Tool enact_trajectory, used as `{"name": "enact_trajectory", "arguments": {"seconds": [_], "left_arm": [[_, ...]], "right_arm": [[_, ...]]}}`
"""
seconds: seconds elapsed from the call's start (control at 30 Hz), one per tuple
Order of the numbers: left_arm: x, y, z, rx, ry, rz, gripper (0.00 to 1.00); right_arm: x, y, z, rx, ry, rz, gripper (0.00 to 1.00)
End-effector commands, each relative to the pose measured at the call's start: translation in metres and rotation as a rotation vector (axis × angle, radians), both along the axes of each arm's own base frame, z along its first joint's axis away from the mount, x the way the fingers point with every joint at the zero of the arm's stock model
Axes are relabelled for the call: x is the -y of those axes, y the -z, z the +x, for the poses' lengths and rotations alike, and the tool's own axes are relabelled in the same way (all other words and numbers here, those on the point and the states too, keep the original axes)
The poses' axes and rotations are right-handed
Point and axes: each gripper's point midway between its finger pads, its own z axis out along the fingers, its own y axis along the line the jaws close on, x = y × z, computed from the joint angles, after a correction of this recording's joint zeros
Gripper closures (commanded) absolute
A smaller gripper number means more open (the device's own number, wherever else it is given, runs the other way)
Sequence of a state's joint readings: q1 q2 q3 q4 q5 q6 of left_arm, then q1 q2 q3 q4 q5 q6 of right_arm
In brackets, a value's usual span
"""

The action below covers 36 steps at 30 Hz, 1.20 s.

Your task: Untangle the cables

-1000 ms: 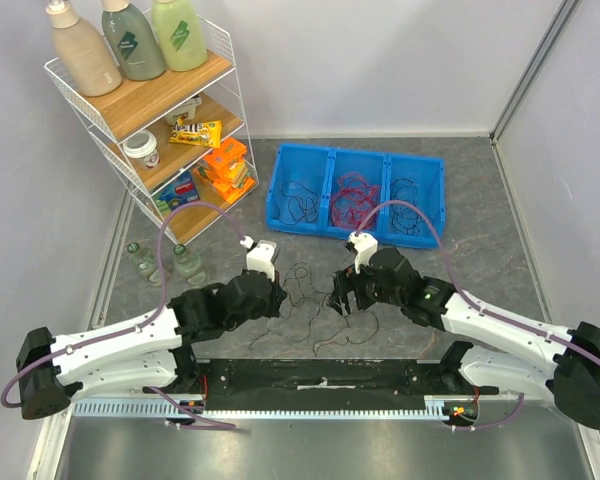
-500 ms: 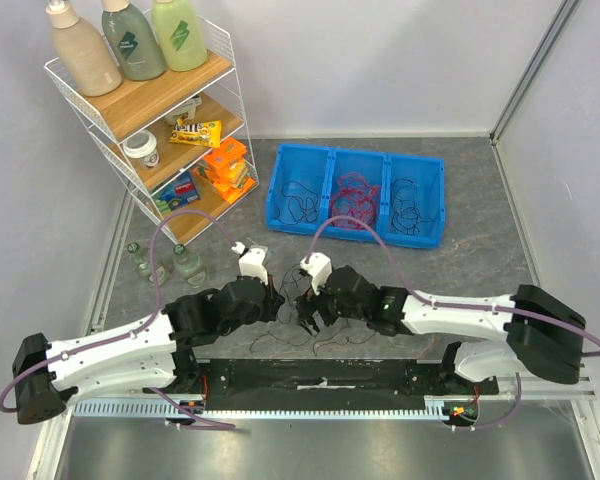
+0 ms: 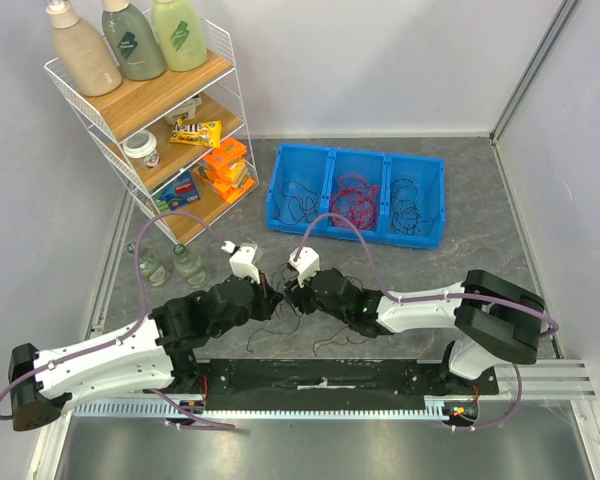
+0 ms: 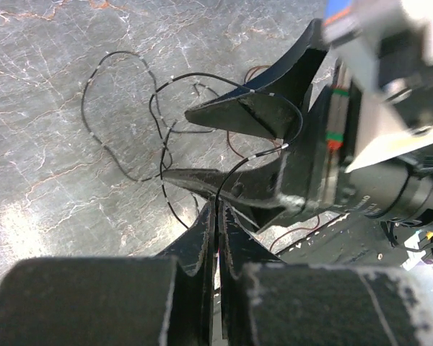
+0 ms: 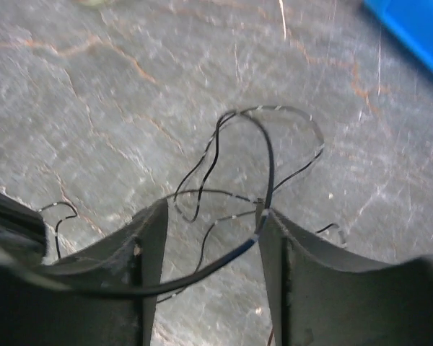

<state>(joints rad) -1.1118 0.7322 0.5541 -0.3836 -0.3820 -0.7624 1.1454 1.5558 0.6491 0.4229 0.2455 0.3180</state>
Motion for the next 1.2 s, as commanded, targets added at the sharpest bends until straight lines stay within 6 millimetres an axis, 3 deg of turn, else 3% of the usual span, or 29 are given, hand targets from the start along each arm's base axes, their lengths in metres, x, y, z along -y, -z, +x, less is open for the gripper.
{"name": "enact_trajectory", "arguments": {"seconds": [0.0,0.1,0.2,0.27,0.33,0.5,0.57,0.77,0.9,1.17], "left_arm": [[0.0,-0.012,0.005,0.007,-0.037,-0.043,0.95],[-0.002,-0.016,0.005,0.015,-0.045,-0.052,0.95],[-0.005,-0.027,0.006,0.037,-0.05,-0.083,0.95],[-0.007,-0.033,0.006,0.051,-0.052,-0.099,0.95],[-0.009,-0.04,0.006,0.066,-0.057,-0.111,0.95],[-0.017,-0.05,0.008,0.089,-0.075,-0.103,0.94],[-0.019,-0.054,0.008,0.093,-0.079,-0.098,0.94],[-0.017,-0.076,0.005,0.12,-0.048,-0.131,0.94],[-0.017,-0.097,0.002,0.142,-0.029,-0.167,0.94],[-0.023,-0.124,-0.004,0.162,-0.012,-0.231,0.92]], "right_arm": [[-0.026,-0.04,0.011,0.093,-0.004,0.202,0.49],[-0.033,-0.037,0.009,0.077,-0.029,0.206,0.61],[-0.033,-0.034,0.008,0.07,-0.024,0.223,0.66],[-0.032,-0.033,0.009,0.066,-0.014,0.225,0.77],[-0.033,-0.035,0.008,0.066,-0.021,0.226,0.79],[-0.016,-0.043,0.012,0.037,0.03,0.23,0.59],[-0.008,-0.055,0.005,0.027,-0.006,0.282,0.53],[0.008,-0.065,-0.019,0.04,-0.18,0.324,0.24],[0.009,-0.069,-0.026,0.069,-0.247,0.308,0.15],[-0.011,-0.086,-0.016,0.103,-0.27,0.319,0.11]]}}
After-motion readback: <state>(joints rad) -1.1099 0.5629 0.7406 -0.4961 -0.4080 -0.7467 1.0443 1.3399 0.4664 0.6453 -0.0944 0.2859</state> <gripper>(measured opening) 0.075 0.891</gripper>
